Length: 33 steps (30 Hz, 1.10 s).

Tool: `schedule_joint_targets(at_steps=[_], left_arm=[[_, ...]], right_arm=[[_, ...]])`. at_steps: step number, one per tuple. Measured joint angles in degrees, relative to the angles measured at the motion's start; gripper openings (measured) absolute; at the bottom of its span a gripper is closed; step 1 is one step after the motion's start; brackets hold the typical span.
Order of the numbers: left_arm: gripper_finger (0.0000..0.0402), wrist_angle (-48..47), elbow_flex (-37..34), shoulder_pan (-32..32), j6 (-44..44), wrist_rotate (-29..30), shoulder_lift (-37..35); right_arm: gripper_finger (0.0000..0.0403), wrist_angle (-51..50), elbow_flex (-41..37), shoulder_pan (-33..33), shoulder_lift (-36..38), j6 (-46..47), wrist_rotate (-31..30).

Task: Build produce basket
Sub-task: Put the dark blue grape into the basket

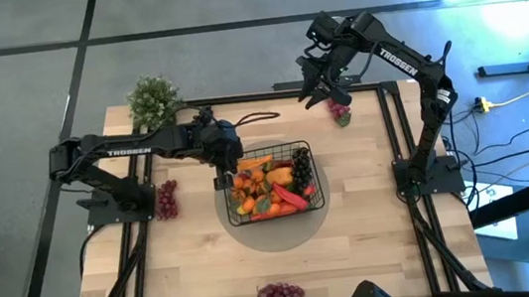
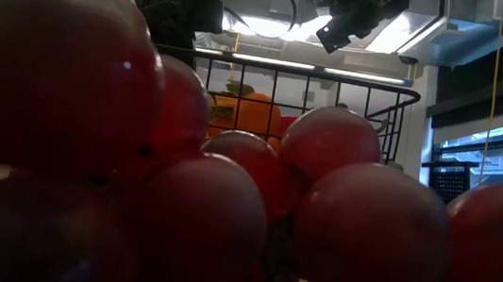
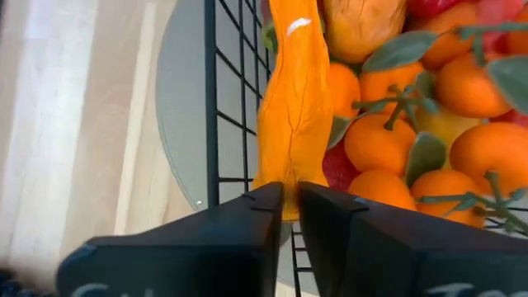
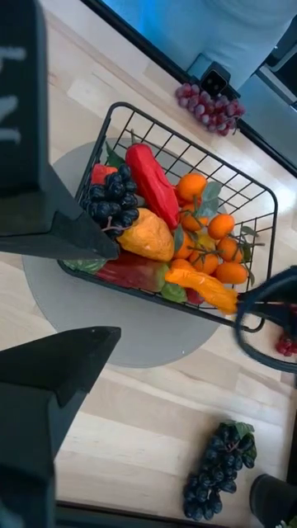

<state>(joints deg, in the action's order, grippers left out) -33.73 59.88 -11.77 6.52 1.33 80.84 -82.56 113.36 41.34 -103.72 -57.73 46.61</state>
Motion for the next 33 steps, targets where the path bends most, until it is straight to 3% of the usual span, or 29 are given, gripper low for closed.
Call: schedule_joint_targets(at_steps=[6, 15, 19, 25, 33], left_arm=[[0.0071, -0.1, 0.0, 0.0, 0.0, 2.2, 0.5], [0.0077, 0.9, 0.0, -1.0, -2.6, 4.1, -3.0], [0.0077, 0.8, 0.0, -3.8, -10.3, 8.3, -6.4], [0.0077, -1.4, 0.0, -11.1, -23.3, 8.4, -9.0], [0.0077, -9.4, 0.0, -21.7, -39.4, 8.2, -7.2]], right_arm=[[0.0129, 0.0, 0.0, 0.0, 0.0, 0.0, 0.0], [0.0129, 0.0, 0.0, 1.9, 0.5, 0.0, -0.4], [0.0129, -0.1, 0.0, 4.1, 1.1, 0.2, -0.4], [0.0129, 0.0, 0.0, 6.7, 1.4, 1.5, -0.5], [0.0129, 0.3, 0.0, 7.3, 1.4, 1.6, -0.5]])
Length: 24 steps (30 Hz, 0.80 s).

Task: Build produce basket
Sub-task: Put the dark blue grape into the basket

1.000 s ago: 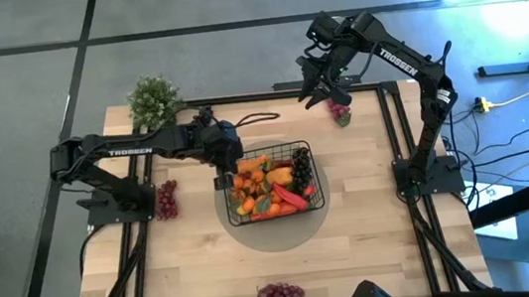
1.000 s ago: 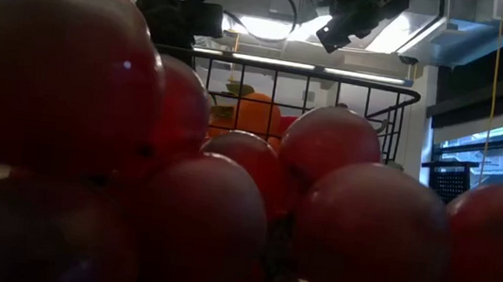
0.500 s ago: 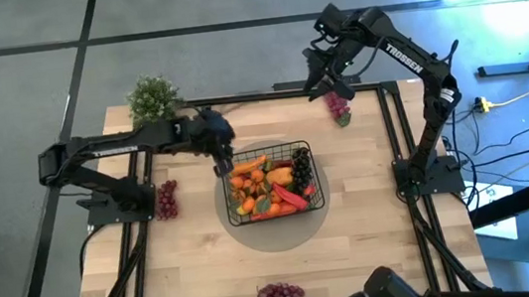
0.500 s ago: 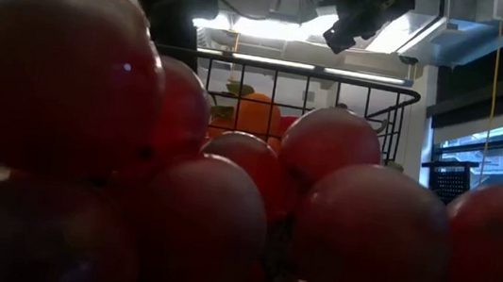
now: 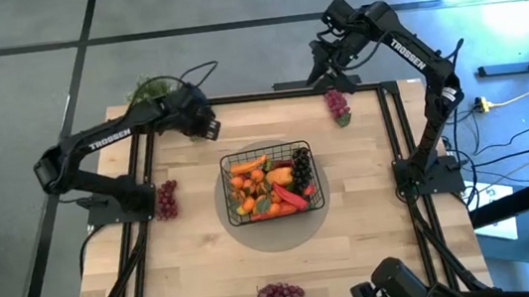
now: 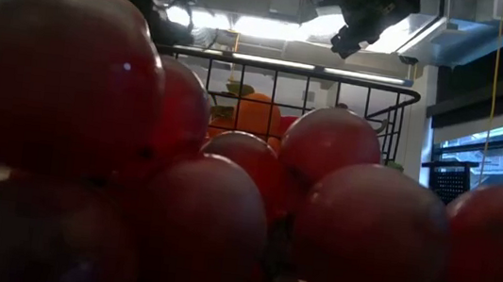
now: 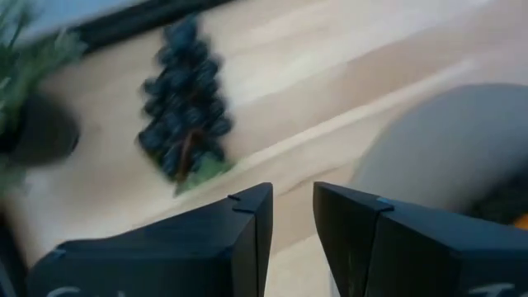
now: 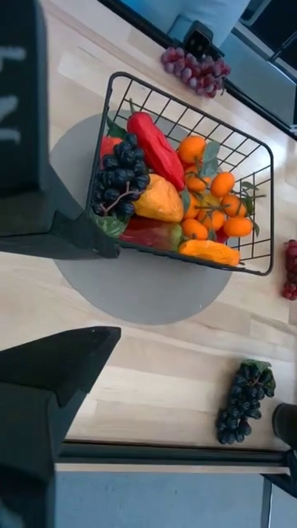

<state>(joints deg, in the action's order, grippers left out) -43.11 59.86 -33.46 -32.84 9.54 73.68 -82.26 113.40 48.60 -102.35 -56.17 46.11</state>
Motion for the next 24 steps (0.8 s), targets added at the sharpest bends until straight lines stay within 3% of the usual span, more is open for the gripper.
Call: schedule_joint_targets(at_steps=[6, 24], left_arm=[[0.0077, -0.9, 0.0, -8.0, -0.9, -6.2, 3.9], [0.0077, 13.9, 0.0, -16.9, 11.8, -6.5, 18.8]], right_arm=[[0.0129, 0.2, 0.0, 0.0, 0.0, 0.2, 0.0], [0.0129, 1.1, 0.0, 0.0, 0.0, 1.3, 0.0]])
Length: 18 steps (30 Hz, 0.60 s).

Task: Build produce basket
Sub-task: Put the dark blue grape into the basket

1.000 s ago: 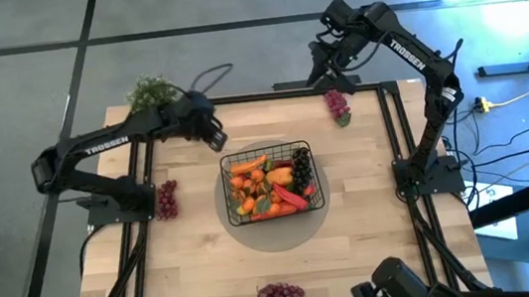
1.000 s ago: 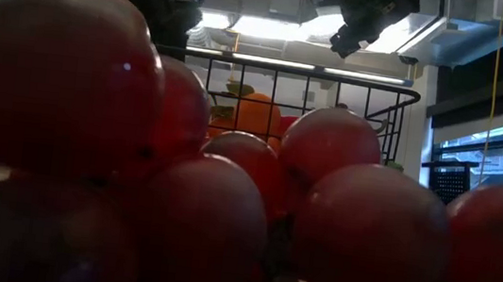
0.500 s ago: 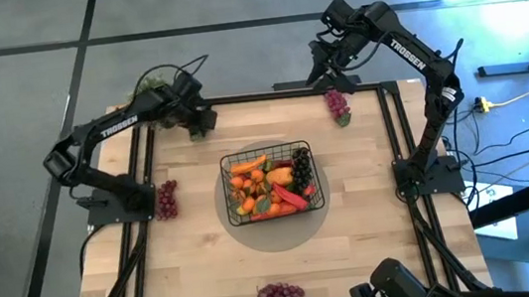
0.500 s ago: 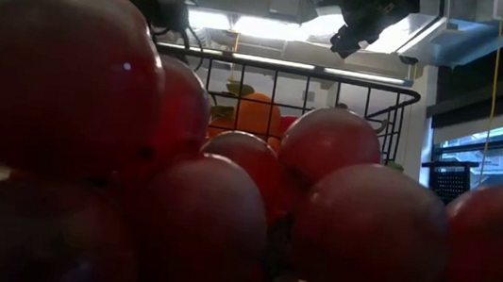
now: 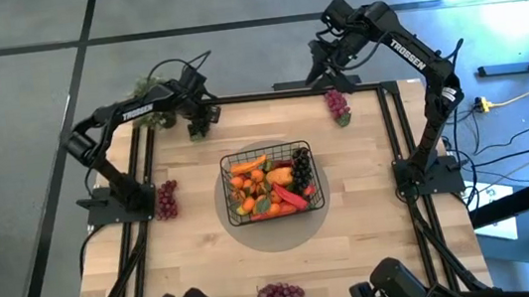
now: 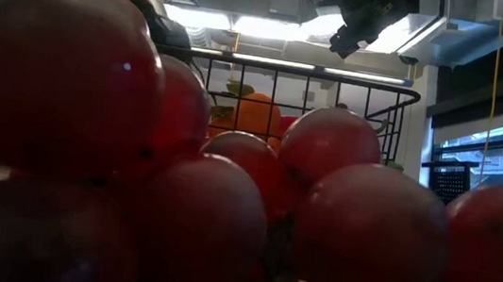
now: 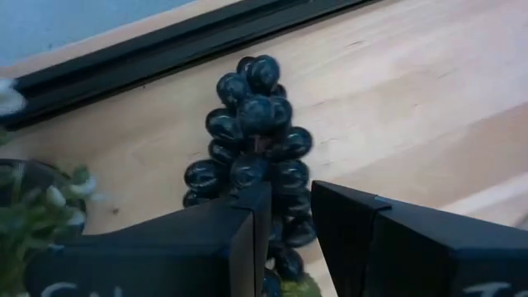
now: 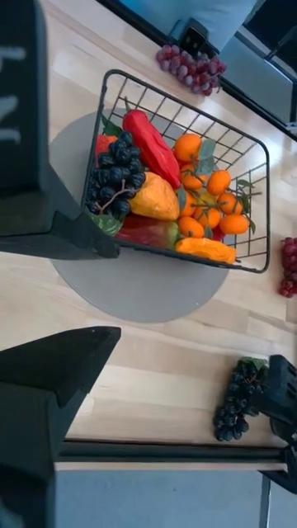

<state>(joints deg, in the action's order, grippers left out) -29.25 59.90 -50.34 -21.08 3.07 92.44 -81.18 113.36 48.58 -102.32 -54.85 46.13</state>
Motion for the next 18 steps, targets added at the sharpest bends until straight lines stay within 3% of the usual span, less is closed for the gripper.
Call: schedule_joint_targets(at_steps=[9, 18], left_arm=[[0.0077, 0.5, 0.0, -0.2, 4.5, 5.5, 1.4], [0.0077, 0.6, 0.0, -0.3, 5.2, 5.8, 1.4]], right_arm=[[0.0129, 2.6, 0.0, 0.0, 0.0, 2.3, 0.0], [0.013, 2.7, 0.0, 0.0, 0.0, 2.3, 0.0]])
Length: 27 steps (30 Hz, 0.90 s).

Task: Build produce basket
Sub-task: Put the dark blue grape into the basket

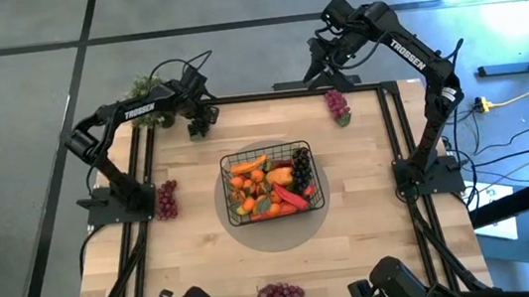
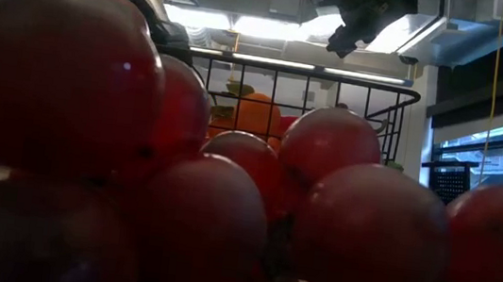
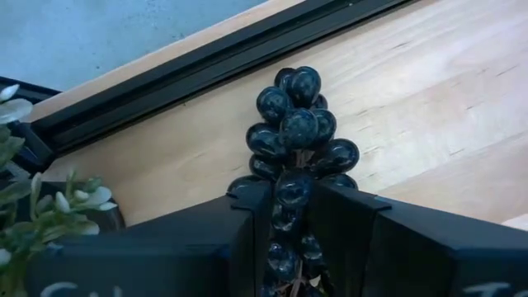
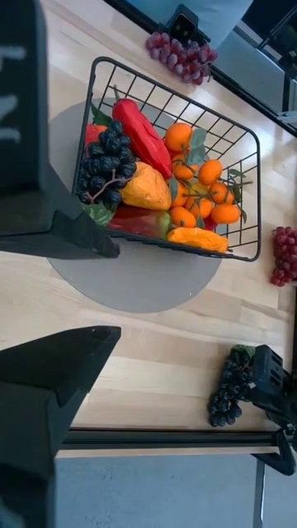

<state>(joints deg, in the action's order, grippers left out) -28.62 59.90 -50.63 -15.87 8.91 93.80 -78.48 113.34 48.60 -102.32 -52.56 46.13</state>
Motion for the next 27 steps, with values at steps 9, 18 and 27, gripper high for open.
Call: schedule_joint_targets(at_steps=[9, 18, 27], left_arm=[[0.0077, 0.4, 0.0, -0.3, -0.1, 0.0, 1.7], [0.0077, 1.1, 0.0, -0.3, 0.0, -1.3, 3.0], [0.0077, 2.2, 0.0, -0.3, 0.0, -1.8, 3.0]], right_arm=[[0.0129, 0.0, 0.0, 0.0, 0.0, 0.0, 0.0], [0.0129, 0.0, 0.0, 0.0, 0.0, 0.0, 0.0], [0.0129, 0.0, 0.0, 0.0, 0.0, 0.0, 0.0]])
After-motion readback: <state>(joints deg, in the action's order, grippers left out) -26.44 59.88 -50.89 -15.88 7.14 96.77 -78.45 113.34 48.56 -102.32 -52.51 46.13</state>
